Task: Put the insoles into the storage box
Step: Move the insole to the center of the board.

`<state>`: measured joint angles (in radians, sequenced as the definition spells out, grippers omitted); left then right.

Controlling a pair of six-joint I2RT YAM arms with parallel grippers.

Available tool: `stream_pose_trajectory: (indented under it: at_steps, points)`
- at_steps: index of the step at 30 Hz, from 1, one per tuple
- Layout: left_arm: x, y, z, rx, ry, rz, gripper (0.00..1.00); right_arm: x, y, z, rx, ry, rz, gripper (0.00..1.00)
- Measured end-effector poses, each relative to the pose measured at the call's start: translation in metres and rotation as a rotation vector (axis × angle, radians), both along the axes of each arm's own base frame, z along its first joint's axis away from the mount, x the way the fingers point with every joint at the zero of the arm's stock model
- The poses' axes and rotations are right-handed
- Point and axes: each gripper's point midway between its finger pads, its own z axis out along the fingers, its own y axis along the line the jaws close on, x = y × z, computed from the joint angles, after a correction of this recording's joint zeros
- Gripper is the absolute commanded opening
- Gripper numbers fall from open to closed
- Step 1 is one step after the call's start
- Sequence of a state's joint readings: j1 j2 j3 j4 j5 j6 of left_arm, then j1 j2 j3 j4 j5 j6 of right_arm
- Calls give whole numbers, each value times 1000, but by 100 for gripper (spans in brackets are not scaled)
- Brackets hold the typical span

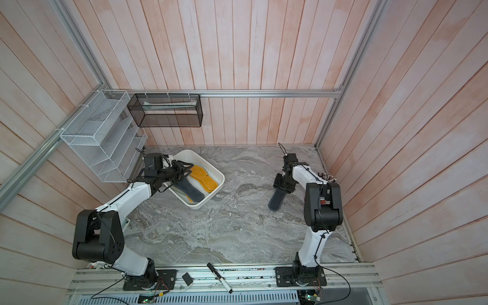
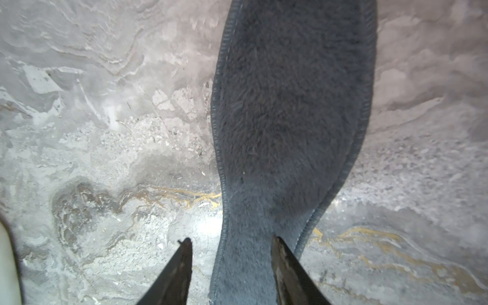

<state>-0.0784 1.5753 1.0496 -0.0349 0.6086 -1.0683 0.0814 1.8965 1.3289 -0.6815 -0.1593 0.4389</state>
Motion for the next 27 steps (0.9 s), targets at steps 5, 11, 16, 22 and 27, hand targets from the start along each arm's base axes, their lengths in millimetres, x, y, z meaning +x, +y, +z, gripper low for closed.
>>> stream_pose_trajectory:
  at_steps: [5, 11, 16, 22, 27]
  points:
    - [2, -1, 3, -4, -5, -4, 41, -4, 19, -18, -36, 48, 81, 50]
    - [2, -1, 3, -4, -6, -5, 41, -1, 51, -18, -62, 29, 229, 50]
    - [1, -2, 3, -7, -4, -11, 41, -11, 84, -17, -27, 6, 407, 47]
    - [3, -3, -3, -8, 9, -14, 41, -31, 120, -10, -28, -52, 653, 48]
    - [5, -3, -2, -9, 8, -18, 41, -19, 118, 19, -65, -164, 676, 49]
